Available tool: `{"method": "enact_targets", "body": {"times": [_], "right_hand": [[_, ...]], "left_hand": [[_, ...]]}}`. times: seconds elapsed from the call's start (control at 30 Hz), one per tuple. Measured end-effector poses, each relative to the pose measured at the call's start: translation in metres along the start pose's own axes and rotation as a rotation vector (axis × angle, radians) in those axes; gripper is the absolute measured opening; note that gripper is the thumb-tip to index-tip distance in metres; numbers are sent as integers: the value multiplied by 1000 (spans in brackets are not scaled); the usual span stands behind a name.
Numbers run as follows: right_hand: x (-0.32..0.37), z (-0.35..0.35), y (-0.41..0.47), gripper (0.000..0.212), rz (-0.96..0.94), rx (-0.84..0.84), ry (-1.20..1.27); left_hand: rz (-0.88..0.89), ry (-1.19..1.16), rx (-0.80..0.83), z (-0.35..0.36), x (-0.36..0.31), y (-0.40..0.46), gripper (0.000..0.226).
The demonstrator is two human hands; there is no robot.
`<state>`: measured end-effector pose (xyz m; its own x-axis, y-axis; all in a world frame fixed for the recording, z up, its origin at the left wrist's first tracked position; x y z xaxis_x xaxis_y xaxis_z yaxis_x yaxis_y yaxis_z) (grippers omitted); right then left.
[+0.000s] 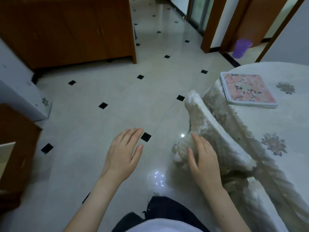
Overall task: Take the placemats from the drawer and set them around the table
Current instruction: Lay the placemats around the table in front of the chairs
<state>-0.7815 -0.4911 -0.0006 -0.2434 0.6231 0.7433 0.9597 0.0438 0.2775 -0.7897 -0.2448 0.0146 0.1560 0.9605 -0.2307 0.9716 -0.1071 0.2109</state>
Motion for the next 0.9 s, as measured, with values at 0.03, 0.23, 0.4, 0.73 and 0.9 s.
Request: {"method": "enact_targets", "body": {"times": [0.03, 0.23, 0.4, 0.73, 0.9], "right_hand": [[1, 3, 17, 49, 2, -8, -7], [-13, 26, 106, 51, 43, -11, -40], [-32, 57, 178, 52, 87, -70, -69], [-60, 112, 333, 53, 307, -310, -127], [-72, 111, 386, 55, 427, -416, -177]], "left_hand": [[15, 1, 4, -1, 4, 22, 49], [57, -26, 5, 7, 28, 127, 50], [158, -47, 53, 39, 55, 213, 50], [510, -58, 100, 79, 97, 432, 49], [646, -91, 148, 94, 92, 521, 50]]}}
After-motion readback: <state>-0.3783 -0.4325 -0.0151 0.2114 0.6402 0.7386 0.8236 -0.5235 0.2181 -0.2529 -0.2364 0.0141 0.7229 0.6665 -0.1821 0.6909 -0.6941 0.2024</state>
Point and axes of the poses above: each hand's wrist, its own y-axis towards the middle knuckle, its own z-axis out of the palm, x = y × z, the point moved 5 cm from there along y, towards the middle knuckle, and after that the axes turned 11 degrees about y, right-handed, at the moved point
